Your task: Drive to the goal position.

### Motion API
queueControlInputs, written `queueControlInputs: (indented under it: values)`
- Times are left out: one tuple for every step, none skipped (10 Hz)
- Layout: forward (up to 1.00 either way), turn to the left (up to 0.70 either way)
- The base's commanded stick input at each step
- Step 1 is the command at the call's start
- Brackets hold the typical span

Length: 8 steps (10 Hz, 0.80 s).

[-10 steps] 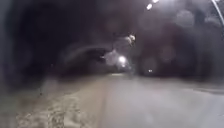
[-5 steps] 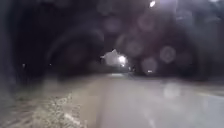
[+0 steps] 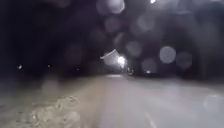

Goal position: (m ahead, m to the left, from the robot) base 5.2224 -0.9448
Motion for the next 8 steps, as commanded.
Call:
queueControlInputs:
  values:
    - [1.00,0.00]
    - [1.00,0.00]
    - [1.00,-0.19]
    - [1.00,-0.40]
    - [1.00,-0.38]
    - [1.00,-0.17]
    - [1.00,0.00]
    - [1.00,0.00]
